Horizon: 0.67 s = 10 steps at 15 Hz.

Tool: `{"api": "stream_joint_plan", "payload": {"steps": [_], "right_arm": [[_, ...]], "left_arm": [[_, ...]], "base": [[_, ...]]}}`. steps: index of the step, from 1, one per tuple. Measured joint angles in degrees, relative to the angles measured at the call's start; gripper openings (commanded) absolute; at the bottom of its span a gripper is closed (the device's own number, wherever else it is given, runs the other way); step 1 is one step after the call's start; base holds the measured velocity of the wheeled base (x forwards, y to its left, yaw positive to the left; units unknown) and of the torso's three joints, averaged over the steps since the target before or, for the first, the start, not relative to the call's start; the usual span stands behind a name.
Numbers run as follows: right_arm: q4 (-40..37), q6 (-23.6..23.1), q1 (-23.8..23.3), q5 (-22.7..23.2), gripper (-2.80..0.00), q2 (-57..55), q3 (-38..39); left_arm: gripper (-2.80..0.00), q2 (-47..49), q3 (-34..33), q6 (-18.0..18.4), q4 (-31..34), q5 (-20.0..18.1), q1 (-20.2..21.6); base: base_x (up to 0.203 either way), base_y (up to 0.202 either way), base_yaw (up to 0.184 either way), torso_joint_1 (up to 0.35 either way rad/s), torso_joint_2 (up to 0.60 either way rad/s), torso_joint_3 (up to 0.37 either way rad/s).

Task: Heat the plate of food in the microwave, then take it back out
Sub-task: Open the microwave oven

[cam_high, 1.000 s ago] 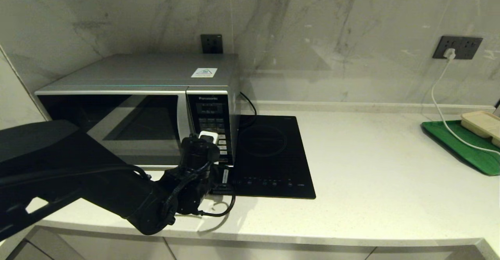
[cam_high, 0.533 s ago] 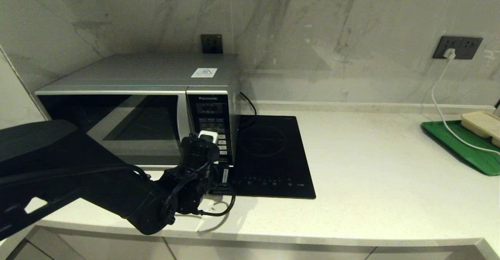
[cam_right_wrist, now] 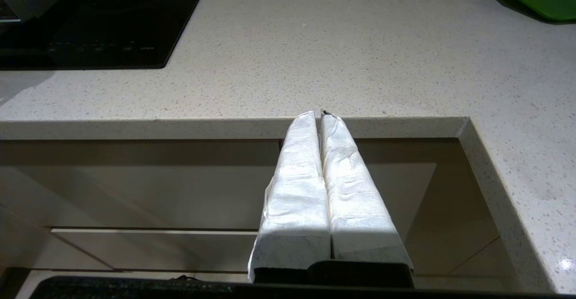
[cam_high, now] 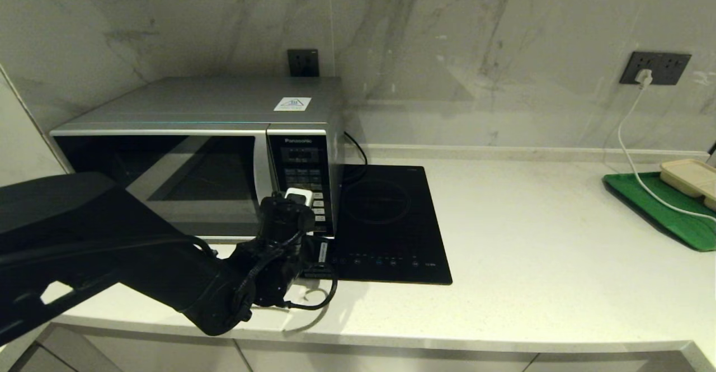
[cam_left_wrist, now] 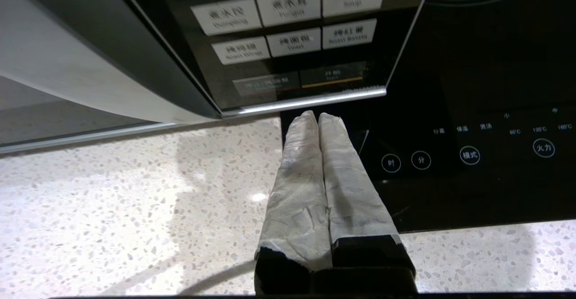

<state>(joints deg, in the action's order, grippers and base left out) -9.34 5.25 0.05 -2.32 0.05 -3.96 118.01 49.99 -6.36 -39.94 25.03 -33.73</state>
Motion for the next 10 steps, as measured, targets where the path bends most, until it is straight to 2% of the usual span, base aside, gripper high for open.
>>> {"api": "stream_joint_plan", "payload": {"steps": [6, 10], "right_arm": [[0.0, 0.0, 0.0, 0.0, -2.8, 0.0, 0.0], [0.0, 0.0, 0.0, 0.0, -2.8, 0.0, 0.0]], "left_arm": [[-2.8, 2.8, 1.2, -0.3, 0.0, -0.5, 0.0], [-2.8, 4.2, 3.4, -2.1, 0.0, -0.9, 0.2]], "base": [[0.0, 0.0, 0.0, 0.0, 0.0, 0.0], [0.0, 0.0, 0.0, 0.0, 0.0, 0.0]]}}
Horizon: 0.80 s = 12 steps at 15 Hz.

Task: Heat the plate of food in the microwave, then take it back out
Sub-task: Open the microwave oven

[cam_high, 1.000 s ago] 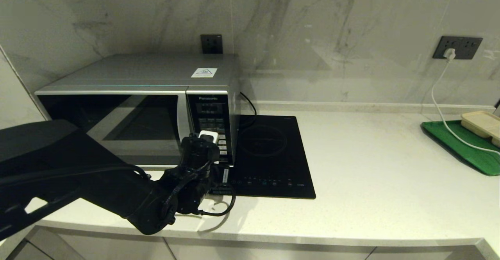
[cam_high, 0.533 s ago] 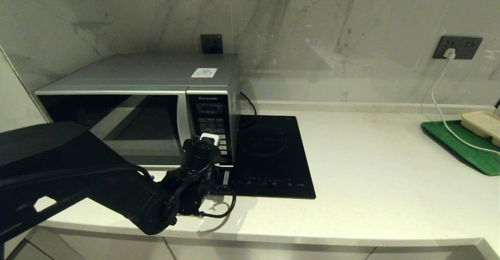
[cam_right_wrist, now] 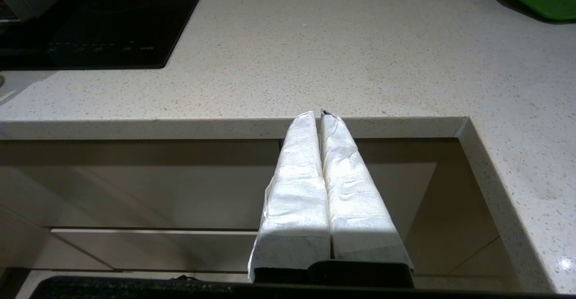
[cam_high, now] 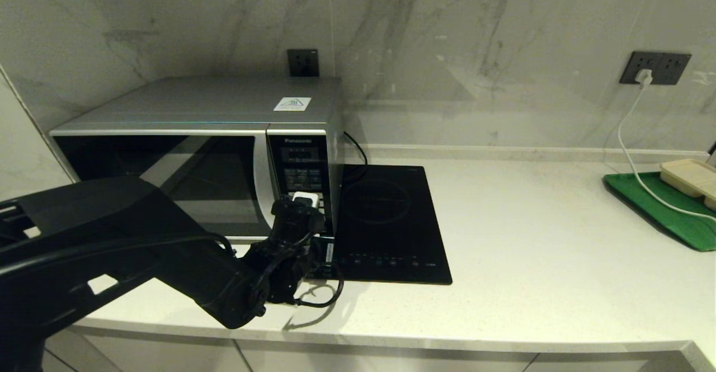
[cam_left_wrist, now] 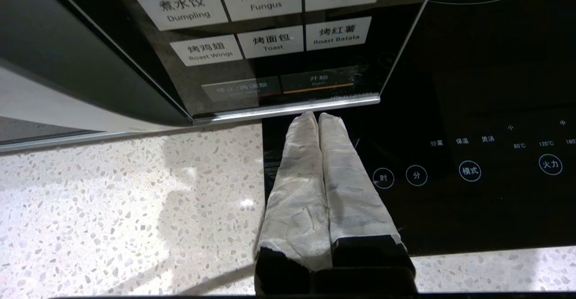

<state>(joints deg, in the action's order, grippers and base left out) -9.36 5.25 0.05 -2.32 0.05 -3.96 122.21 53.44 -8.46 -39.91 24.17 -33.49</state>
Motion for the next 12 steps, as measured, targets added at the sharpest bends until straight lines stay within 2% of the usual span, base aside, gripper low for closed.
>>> {"api": "stream_joint_plan", "payload": {"steps": [4, 12], "right_arm": [[0.0, 0.0, 0.0, 0.0, -2.8, 0.0, 0.0], [0.0, 0.0, 0.0, 0.0, -2.8, 0.0, 0.0]], "left_arm": [[-2.8, 0.2, 0.1, -0.3, 0.0, 0.0, 1.4], [-2.8, 0.1, -0.4, -1.5, 0.0, 0.1, 1.6]], "base": [[0.0, 0.0, 0.0, 0.0, 0.0, 0.0], [0.0, 0.0, 0.0, 0.0, 0.0, 0.0]]}}
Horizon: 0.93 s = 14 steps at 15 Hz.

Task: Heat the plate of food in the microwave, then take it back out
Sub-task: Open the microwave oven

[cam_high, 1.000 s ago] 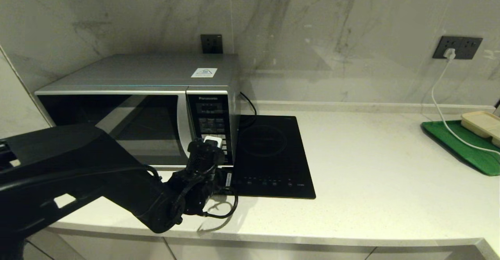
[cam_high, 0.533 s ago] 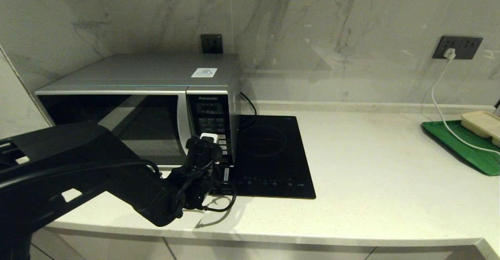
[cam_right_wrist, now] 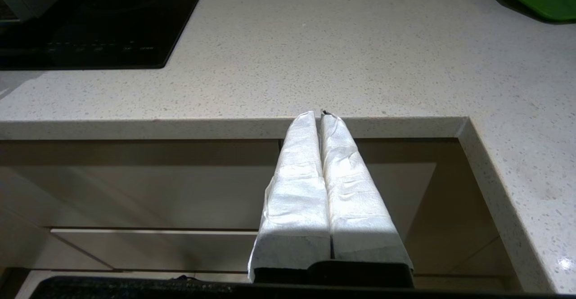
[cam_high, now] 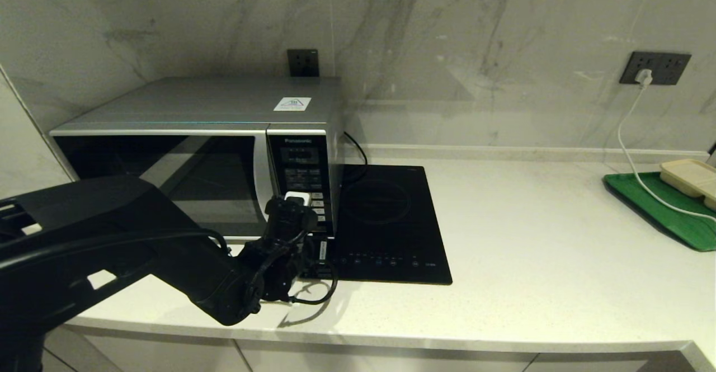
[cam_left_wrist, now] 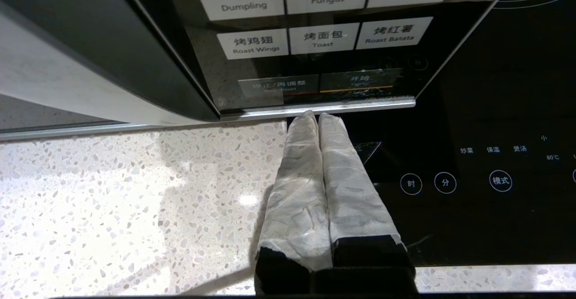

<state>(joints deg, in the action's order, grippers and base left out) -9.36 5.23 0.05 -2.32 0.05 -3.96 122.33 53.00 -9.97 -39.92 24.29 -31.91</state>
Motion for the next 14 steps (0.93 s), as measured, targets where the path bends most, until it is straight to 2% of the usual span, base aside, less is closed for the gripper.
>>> {"api": "stream_joint_plan", "payload": {"steps": [14], "right_arm": [[0.0, 0.0, 0.0, 0.0, -2.8, 0.0, 0.0]], "left_arm": [[-2.8, 0.3, 0.2, -0.2, -0.8, -0.1, -0.1]], "base": [[0.0, 0.0, 0.0, 0.0, 0.0, 0.0]]}}
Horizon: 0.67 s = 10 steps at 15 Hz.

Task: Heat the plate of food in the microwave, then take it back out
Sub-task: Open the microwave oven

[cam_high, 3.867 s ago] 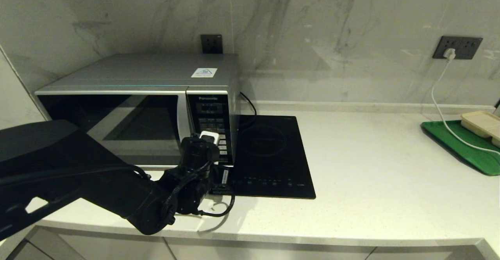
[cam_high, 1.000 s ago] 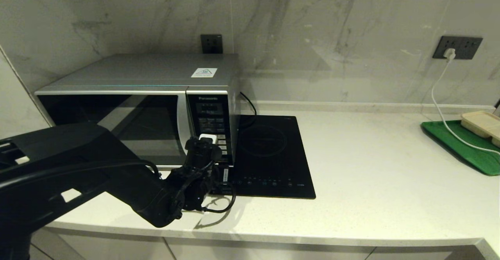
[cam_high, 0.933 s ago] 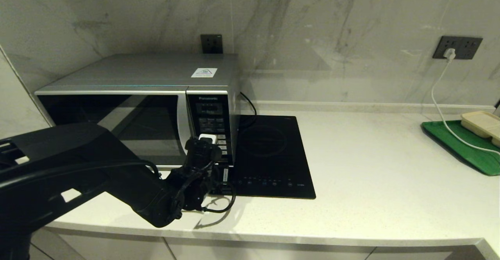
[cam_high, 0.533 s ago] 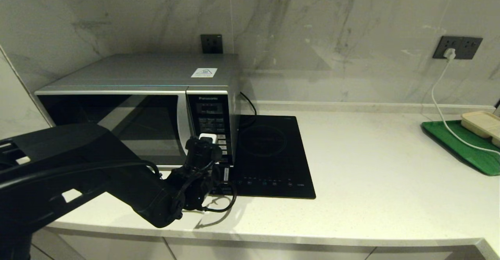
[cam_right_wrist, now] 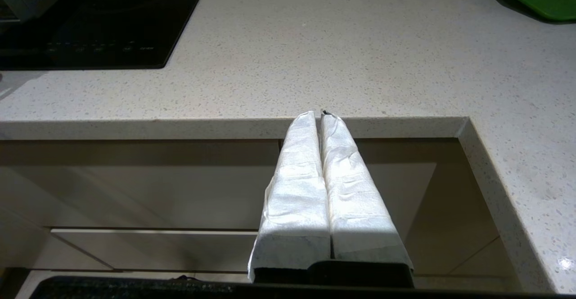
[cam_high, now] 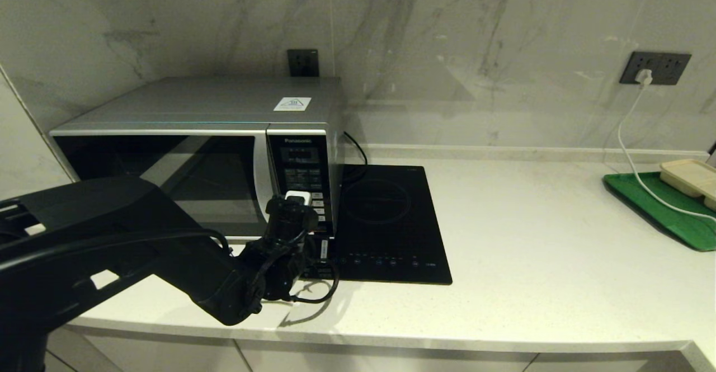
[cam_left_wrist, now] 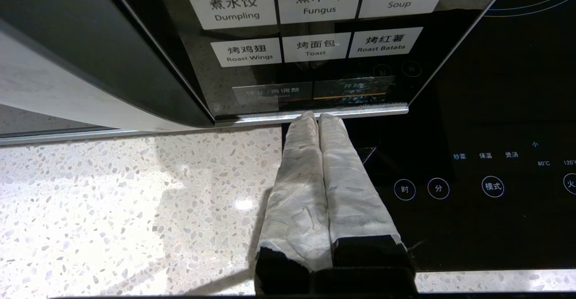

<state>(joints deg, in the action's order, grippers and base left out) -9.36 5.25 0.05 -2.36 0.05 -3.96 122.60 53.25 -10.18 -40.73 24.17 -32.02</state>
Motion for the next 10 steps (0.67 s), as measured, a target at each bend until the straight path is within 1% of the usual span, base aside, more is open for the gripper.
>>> {"api": "stream_joint_plan", "payload": {"steps": [10], "right_arm": [[0.0, 0.0, 0.0, 0.0, -2.8, 0.0, 0.0]], "left_arm": [[-2.8, 0.5, 0.4, 0.3, 0.0, -0.1, -0.5]], "base": [[0.0, 0.0, 0.0, 0.0, 0.0, 0.0]]}}
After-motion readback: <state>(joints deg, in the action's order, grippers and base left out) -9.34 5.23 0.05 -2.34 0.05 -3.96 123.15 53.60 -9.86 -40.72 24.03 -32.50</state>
